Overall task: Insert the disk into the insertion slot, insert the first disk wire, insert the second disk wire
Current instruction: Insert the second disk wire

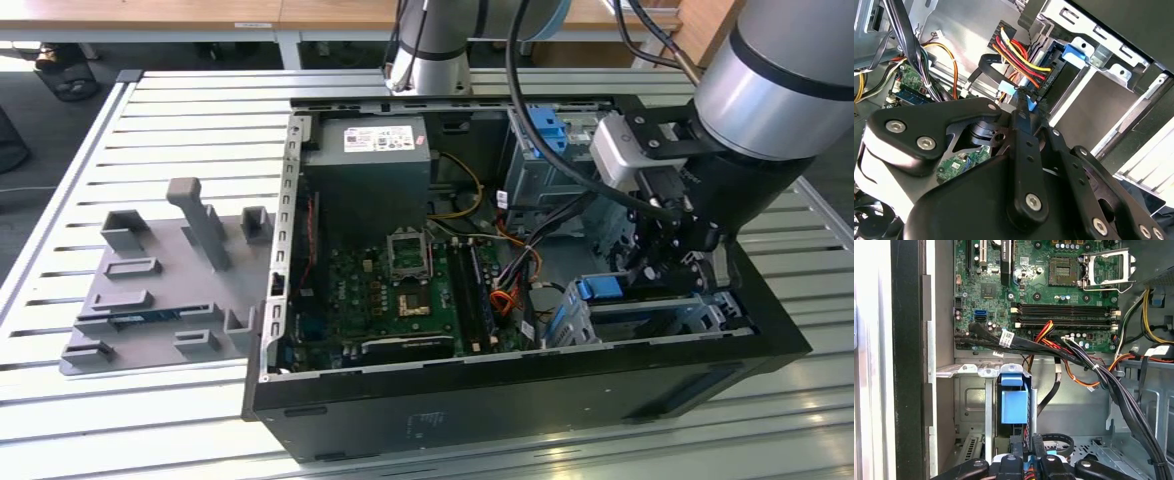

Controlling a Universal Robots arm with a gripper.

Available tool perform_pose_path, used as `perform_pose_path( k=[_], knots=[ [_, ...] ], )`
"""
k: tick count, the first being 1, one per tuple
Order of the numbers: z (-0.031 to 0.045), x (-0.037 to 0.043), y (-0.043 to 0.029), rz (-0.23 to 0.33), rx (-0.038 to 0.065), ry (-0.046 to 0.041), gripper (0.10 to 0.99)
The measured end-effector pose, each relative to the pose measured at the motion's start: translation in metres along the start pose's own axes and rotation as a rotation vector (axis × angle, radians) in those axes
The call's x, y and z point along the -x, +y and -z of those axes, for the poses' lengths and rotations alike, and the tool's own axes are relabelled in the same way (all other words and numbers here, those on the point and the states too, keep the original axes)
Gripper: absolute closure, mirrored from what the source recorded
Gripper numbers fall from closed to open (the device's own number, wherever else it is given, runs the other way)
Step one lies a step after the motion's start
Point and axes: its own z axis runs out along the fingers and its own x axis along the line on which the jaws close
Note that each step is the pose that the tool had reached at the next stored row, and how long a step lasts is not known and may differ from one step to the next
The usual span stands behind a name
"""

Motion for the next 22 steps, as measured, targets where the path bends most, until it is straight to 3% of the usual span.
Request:
perform_pose_path(
  k=[13, 14, 17, 22],
  knots=[
    [0.0022, -0.0015, -0.0003, 0.0, 0.0, -0.0032, 0.89],
    [0.002, -0.002, -0.0002, 0.0, 0.0, -0.0068, 0.89],
    [0.002, -0.0032, -0.0003, -0.002, 0.0, -0.0335, 0.89],
    [0.0021, -0.0052, -0.0003, -0.003, 0.0, -0.0388, 0.89]
  ],
)
